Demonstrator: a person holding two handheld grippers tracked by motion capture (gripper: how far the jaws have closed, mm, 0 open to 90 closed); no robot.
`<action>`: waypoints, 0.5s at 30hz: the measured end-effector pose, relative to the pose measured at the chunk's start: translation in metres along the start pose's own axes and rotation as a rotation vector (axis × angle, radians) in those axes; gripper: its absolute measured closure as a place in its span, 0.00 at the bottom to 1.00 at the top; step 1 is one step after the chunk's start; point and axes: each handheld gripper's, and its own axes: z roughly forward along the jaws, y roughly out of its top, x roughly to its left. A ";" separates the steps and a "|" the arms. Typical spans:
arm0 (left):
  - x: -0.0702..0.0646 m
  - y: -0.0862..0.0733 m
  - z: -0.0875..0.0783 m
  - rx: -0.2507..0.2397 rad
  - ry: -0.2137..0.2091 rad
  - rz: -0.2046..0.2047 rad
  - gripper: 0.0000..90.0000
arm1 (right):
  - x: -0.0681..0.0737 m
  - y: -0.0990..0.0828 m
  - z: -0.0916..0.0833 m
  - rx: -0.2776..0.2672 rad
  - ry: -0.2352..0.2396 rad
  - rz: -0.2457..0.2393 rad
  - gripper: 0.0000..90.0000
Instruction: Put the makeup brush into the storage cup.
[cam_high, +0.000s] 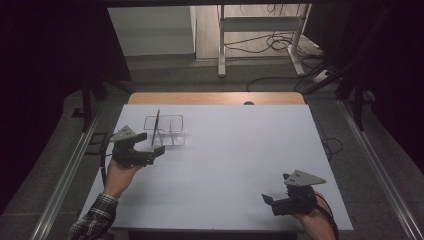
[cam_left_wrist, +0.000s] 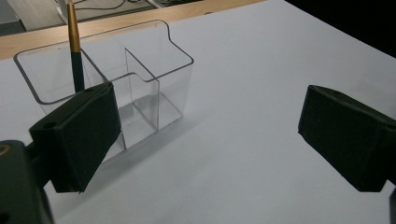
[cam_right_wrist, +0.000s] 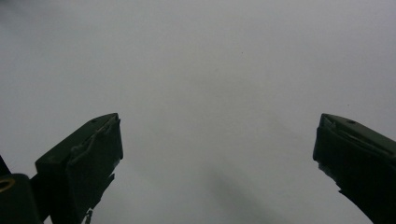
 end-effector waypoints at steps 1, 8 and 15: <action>-0.001 0.000 0.000 -0.001 0.000 -0.001 0.07 | 0.000 0.000 0.000 0.000 0.000 0.000 0.02; -0.004 -0.002 -0.002 0.004 -0.001 0.006 0.07 | 0.000 0.000 0.000 0.000 0.000 0.000 0.02; -0.008 -0.005 -0.004 0.010 0.005 0.012 0.07 | 0.000 0.000 0.000 0.000 0.000 0.000 0.02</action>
